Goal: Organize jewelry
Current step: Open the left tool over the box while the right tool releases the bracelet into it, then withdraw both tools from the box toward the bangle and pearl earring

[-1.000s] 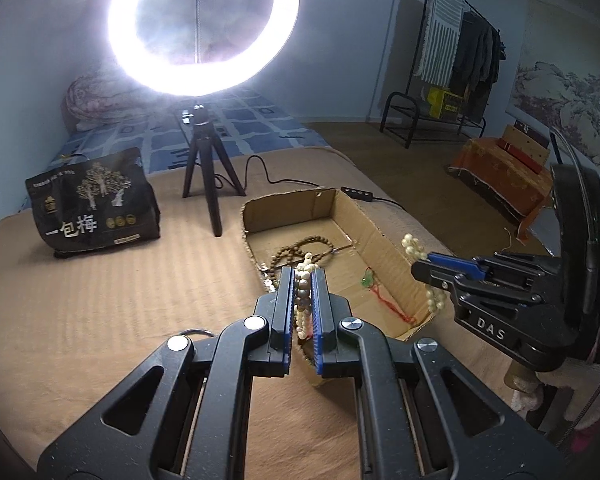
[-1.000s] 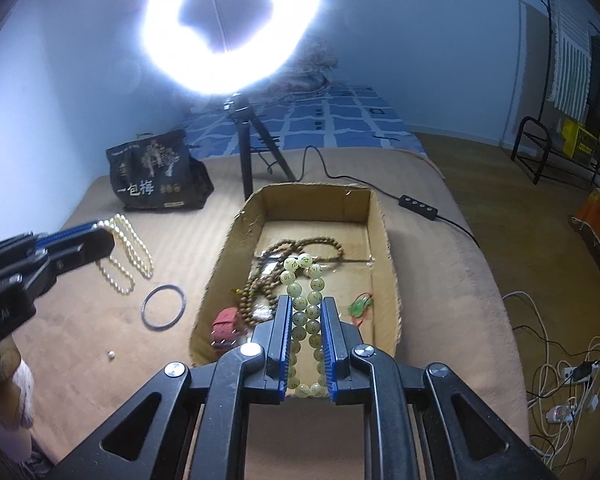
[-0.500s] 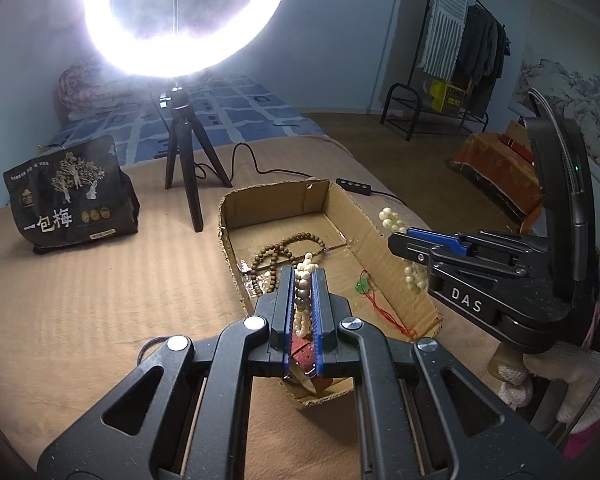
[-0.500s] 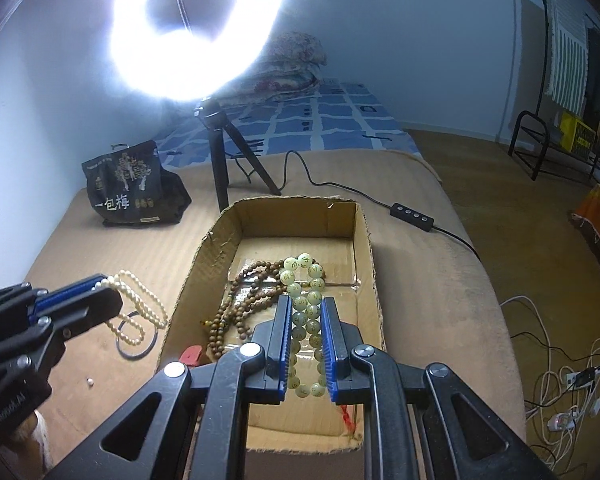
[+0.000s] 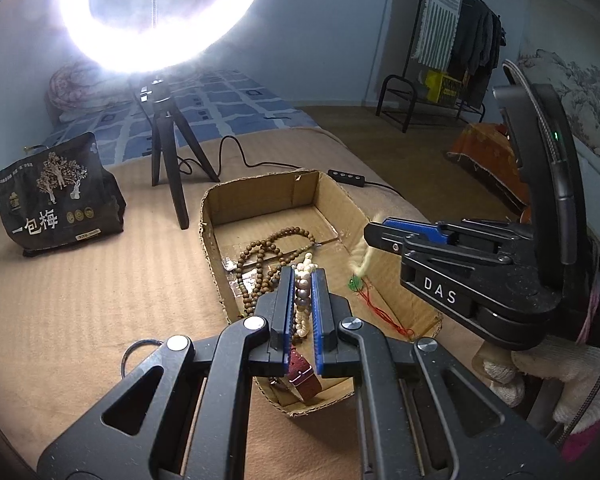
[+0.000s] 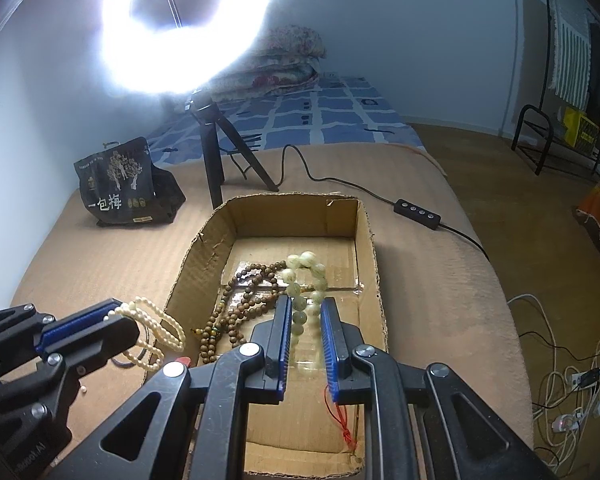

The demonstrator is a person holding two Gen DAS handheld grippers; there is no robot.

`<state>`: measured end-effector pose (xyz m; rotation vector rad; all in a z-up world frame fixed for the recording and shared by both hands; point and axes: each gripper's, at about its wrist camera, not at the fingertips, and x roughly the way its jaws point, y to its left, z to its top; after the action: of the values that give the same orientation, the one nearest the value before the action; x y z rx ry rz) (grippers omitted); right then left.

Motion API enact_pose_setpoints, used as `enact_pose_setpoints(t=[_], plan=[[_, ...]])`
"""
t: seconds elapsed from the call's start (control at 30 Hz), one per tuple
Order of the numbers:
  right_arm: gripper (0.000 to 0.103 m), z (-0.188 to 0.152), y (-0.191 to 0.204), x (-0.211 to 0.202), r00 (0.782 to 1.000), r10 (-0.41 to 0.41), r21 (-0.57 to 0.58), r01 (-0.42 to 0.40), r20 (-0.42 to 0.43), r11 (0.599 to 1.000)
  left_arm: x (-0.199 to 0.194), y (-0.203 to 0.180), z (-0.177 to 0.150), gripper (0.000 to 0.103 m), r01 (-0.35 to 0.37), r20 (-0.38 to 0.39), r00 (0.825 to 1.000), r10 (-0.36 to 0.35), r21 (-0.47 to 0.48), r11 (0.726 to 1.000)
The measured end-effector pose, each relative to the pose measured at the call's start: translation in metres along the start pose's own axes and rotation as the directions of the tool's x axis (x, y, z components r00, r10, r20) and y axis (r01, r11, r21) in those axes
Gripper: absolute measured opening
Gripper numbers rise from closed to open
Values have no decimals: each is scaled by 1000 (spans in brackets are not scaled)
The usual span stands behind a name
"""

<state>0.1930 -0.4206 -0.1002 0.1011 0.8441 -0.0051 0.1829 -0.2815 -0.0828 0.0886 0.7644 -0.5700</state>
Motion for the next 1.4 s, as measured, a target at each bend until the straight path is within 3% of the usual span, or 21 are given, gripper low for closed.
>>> enact_pose_setpoints(t=[0.1,0.2,0.23,0.3,0.33,0.37,0.5,0.63,0.73,1.4], plan=[[16,0,-1,0,1000,3,0,-3,0,1000,2,0,0,6,0,2,1000,0,6,1000],[30,-1,-1,0,1000,1,-3,-1,6,1000,1,-2,0,7,-7,4,1000,6,22,1000],[33,-2,-1,-1,1000,-9,-6,9,11,1000,1,-2,0,10,-9,1,1000,9,26,1000],[45,-2,-1,-2,1000,-20,-8,20,13,1000,1,-2,-1,43,-6,-2,1000,7,25,1000],[56,-2,-1,-3,999,-32,-4,32,20,999,0,-1,-1,50,-7,4,1000,7,23,1000],[64,-2,-1,-5,999,-41,-2,41,29,999,-2,-1,-1,54,-11,13,1000,10,22,1000],[75,1,-2,-10,997,-62,-1,62,50,998,-5,-1,-1,56,-25,17,1000,24,29,999],[93,1,-2,-13,993,-98,5,98,63,995,-6,1,-1,63,-31,19,999,31,30,999],[97,2,-2,-15,992,-106,1,106,73,994,-7,2,-2,64,-35,21,999,35,33,999],[97,2,3,-39,988,-113,-9,115,109,993,-30,10,-7,64,-65,33,997,63,48,997]])
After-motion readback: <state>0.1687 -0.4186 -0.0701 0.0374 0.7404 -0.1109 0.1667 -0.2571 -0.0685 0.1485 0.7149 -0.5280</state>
